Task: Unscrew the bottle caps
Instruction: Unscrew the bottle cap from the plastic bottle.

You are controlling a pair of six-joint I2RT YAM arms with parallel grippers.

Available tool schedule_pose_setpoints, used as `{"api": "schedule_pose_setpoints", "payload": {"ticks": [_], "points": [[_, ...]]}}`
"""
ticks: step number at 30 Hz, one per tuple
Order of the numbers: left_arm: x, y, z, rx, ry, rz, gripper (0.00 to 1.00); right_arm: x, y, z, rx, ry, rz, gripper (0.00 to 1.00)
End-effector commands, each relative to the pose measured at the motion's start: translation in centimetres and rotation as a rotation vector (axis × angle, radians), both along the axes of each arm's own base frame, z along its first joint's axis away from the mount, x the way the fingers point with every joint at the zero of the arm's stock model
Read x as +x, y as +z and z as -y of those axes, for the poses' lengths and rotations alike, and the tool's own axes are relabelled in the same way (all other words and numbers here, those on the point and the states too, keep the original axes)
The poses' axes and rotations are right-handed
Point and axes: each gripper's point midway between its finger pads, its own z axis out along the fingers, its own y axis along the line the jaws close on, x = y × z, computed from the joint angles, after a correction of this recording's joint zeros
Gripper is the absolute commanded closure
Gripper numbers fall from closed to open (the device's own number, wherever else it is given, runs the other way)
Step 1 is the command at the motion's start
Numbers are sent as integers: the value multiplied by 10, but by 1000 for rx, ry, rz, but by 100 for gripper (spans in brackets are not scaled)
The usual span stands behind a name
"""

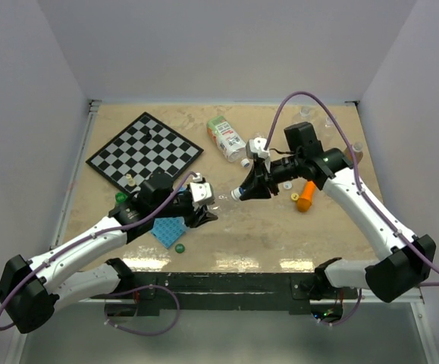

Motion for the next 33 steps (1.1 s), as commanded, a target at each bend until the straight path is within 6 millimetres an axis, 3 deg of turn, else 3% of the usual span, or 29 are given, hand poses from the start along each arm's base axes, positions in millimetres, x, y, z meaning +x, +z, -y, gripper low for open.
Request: {"api": "schedule_pose_setpoints", "payload": {"ticks": [1,5,8,10,20,24,26,30,33], "points": [[6,19,4,-50,7,39,98,-6,-5,18,-71,278,403,100],[5,19,4,-50,4,38,98,12,1,27,-124,395,839,100],[5,19,4,-50,7,39,98,27,29,24,-99,347,1101,100],[5,19,4,-50,5,38,98,28,36,23,-88,348,1125,100],[5,20,4,-54,1,38,98,10,18,18,-19,376,1029,100],[4,20,4,-54,-1,39,98,5,21,16,19,350,988,99],[4,20,4,-54,0,38,98,4,22,16,33,328,964,92],[4,20,4,-54,1,38,98,3,29,18,49,264,915,62],[4,21,4,-55,1,40,98,4,34,20,62,212,864,47]]}}
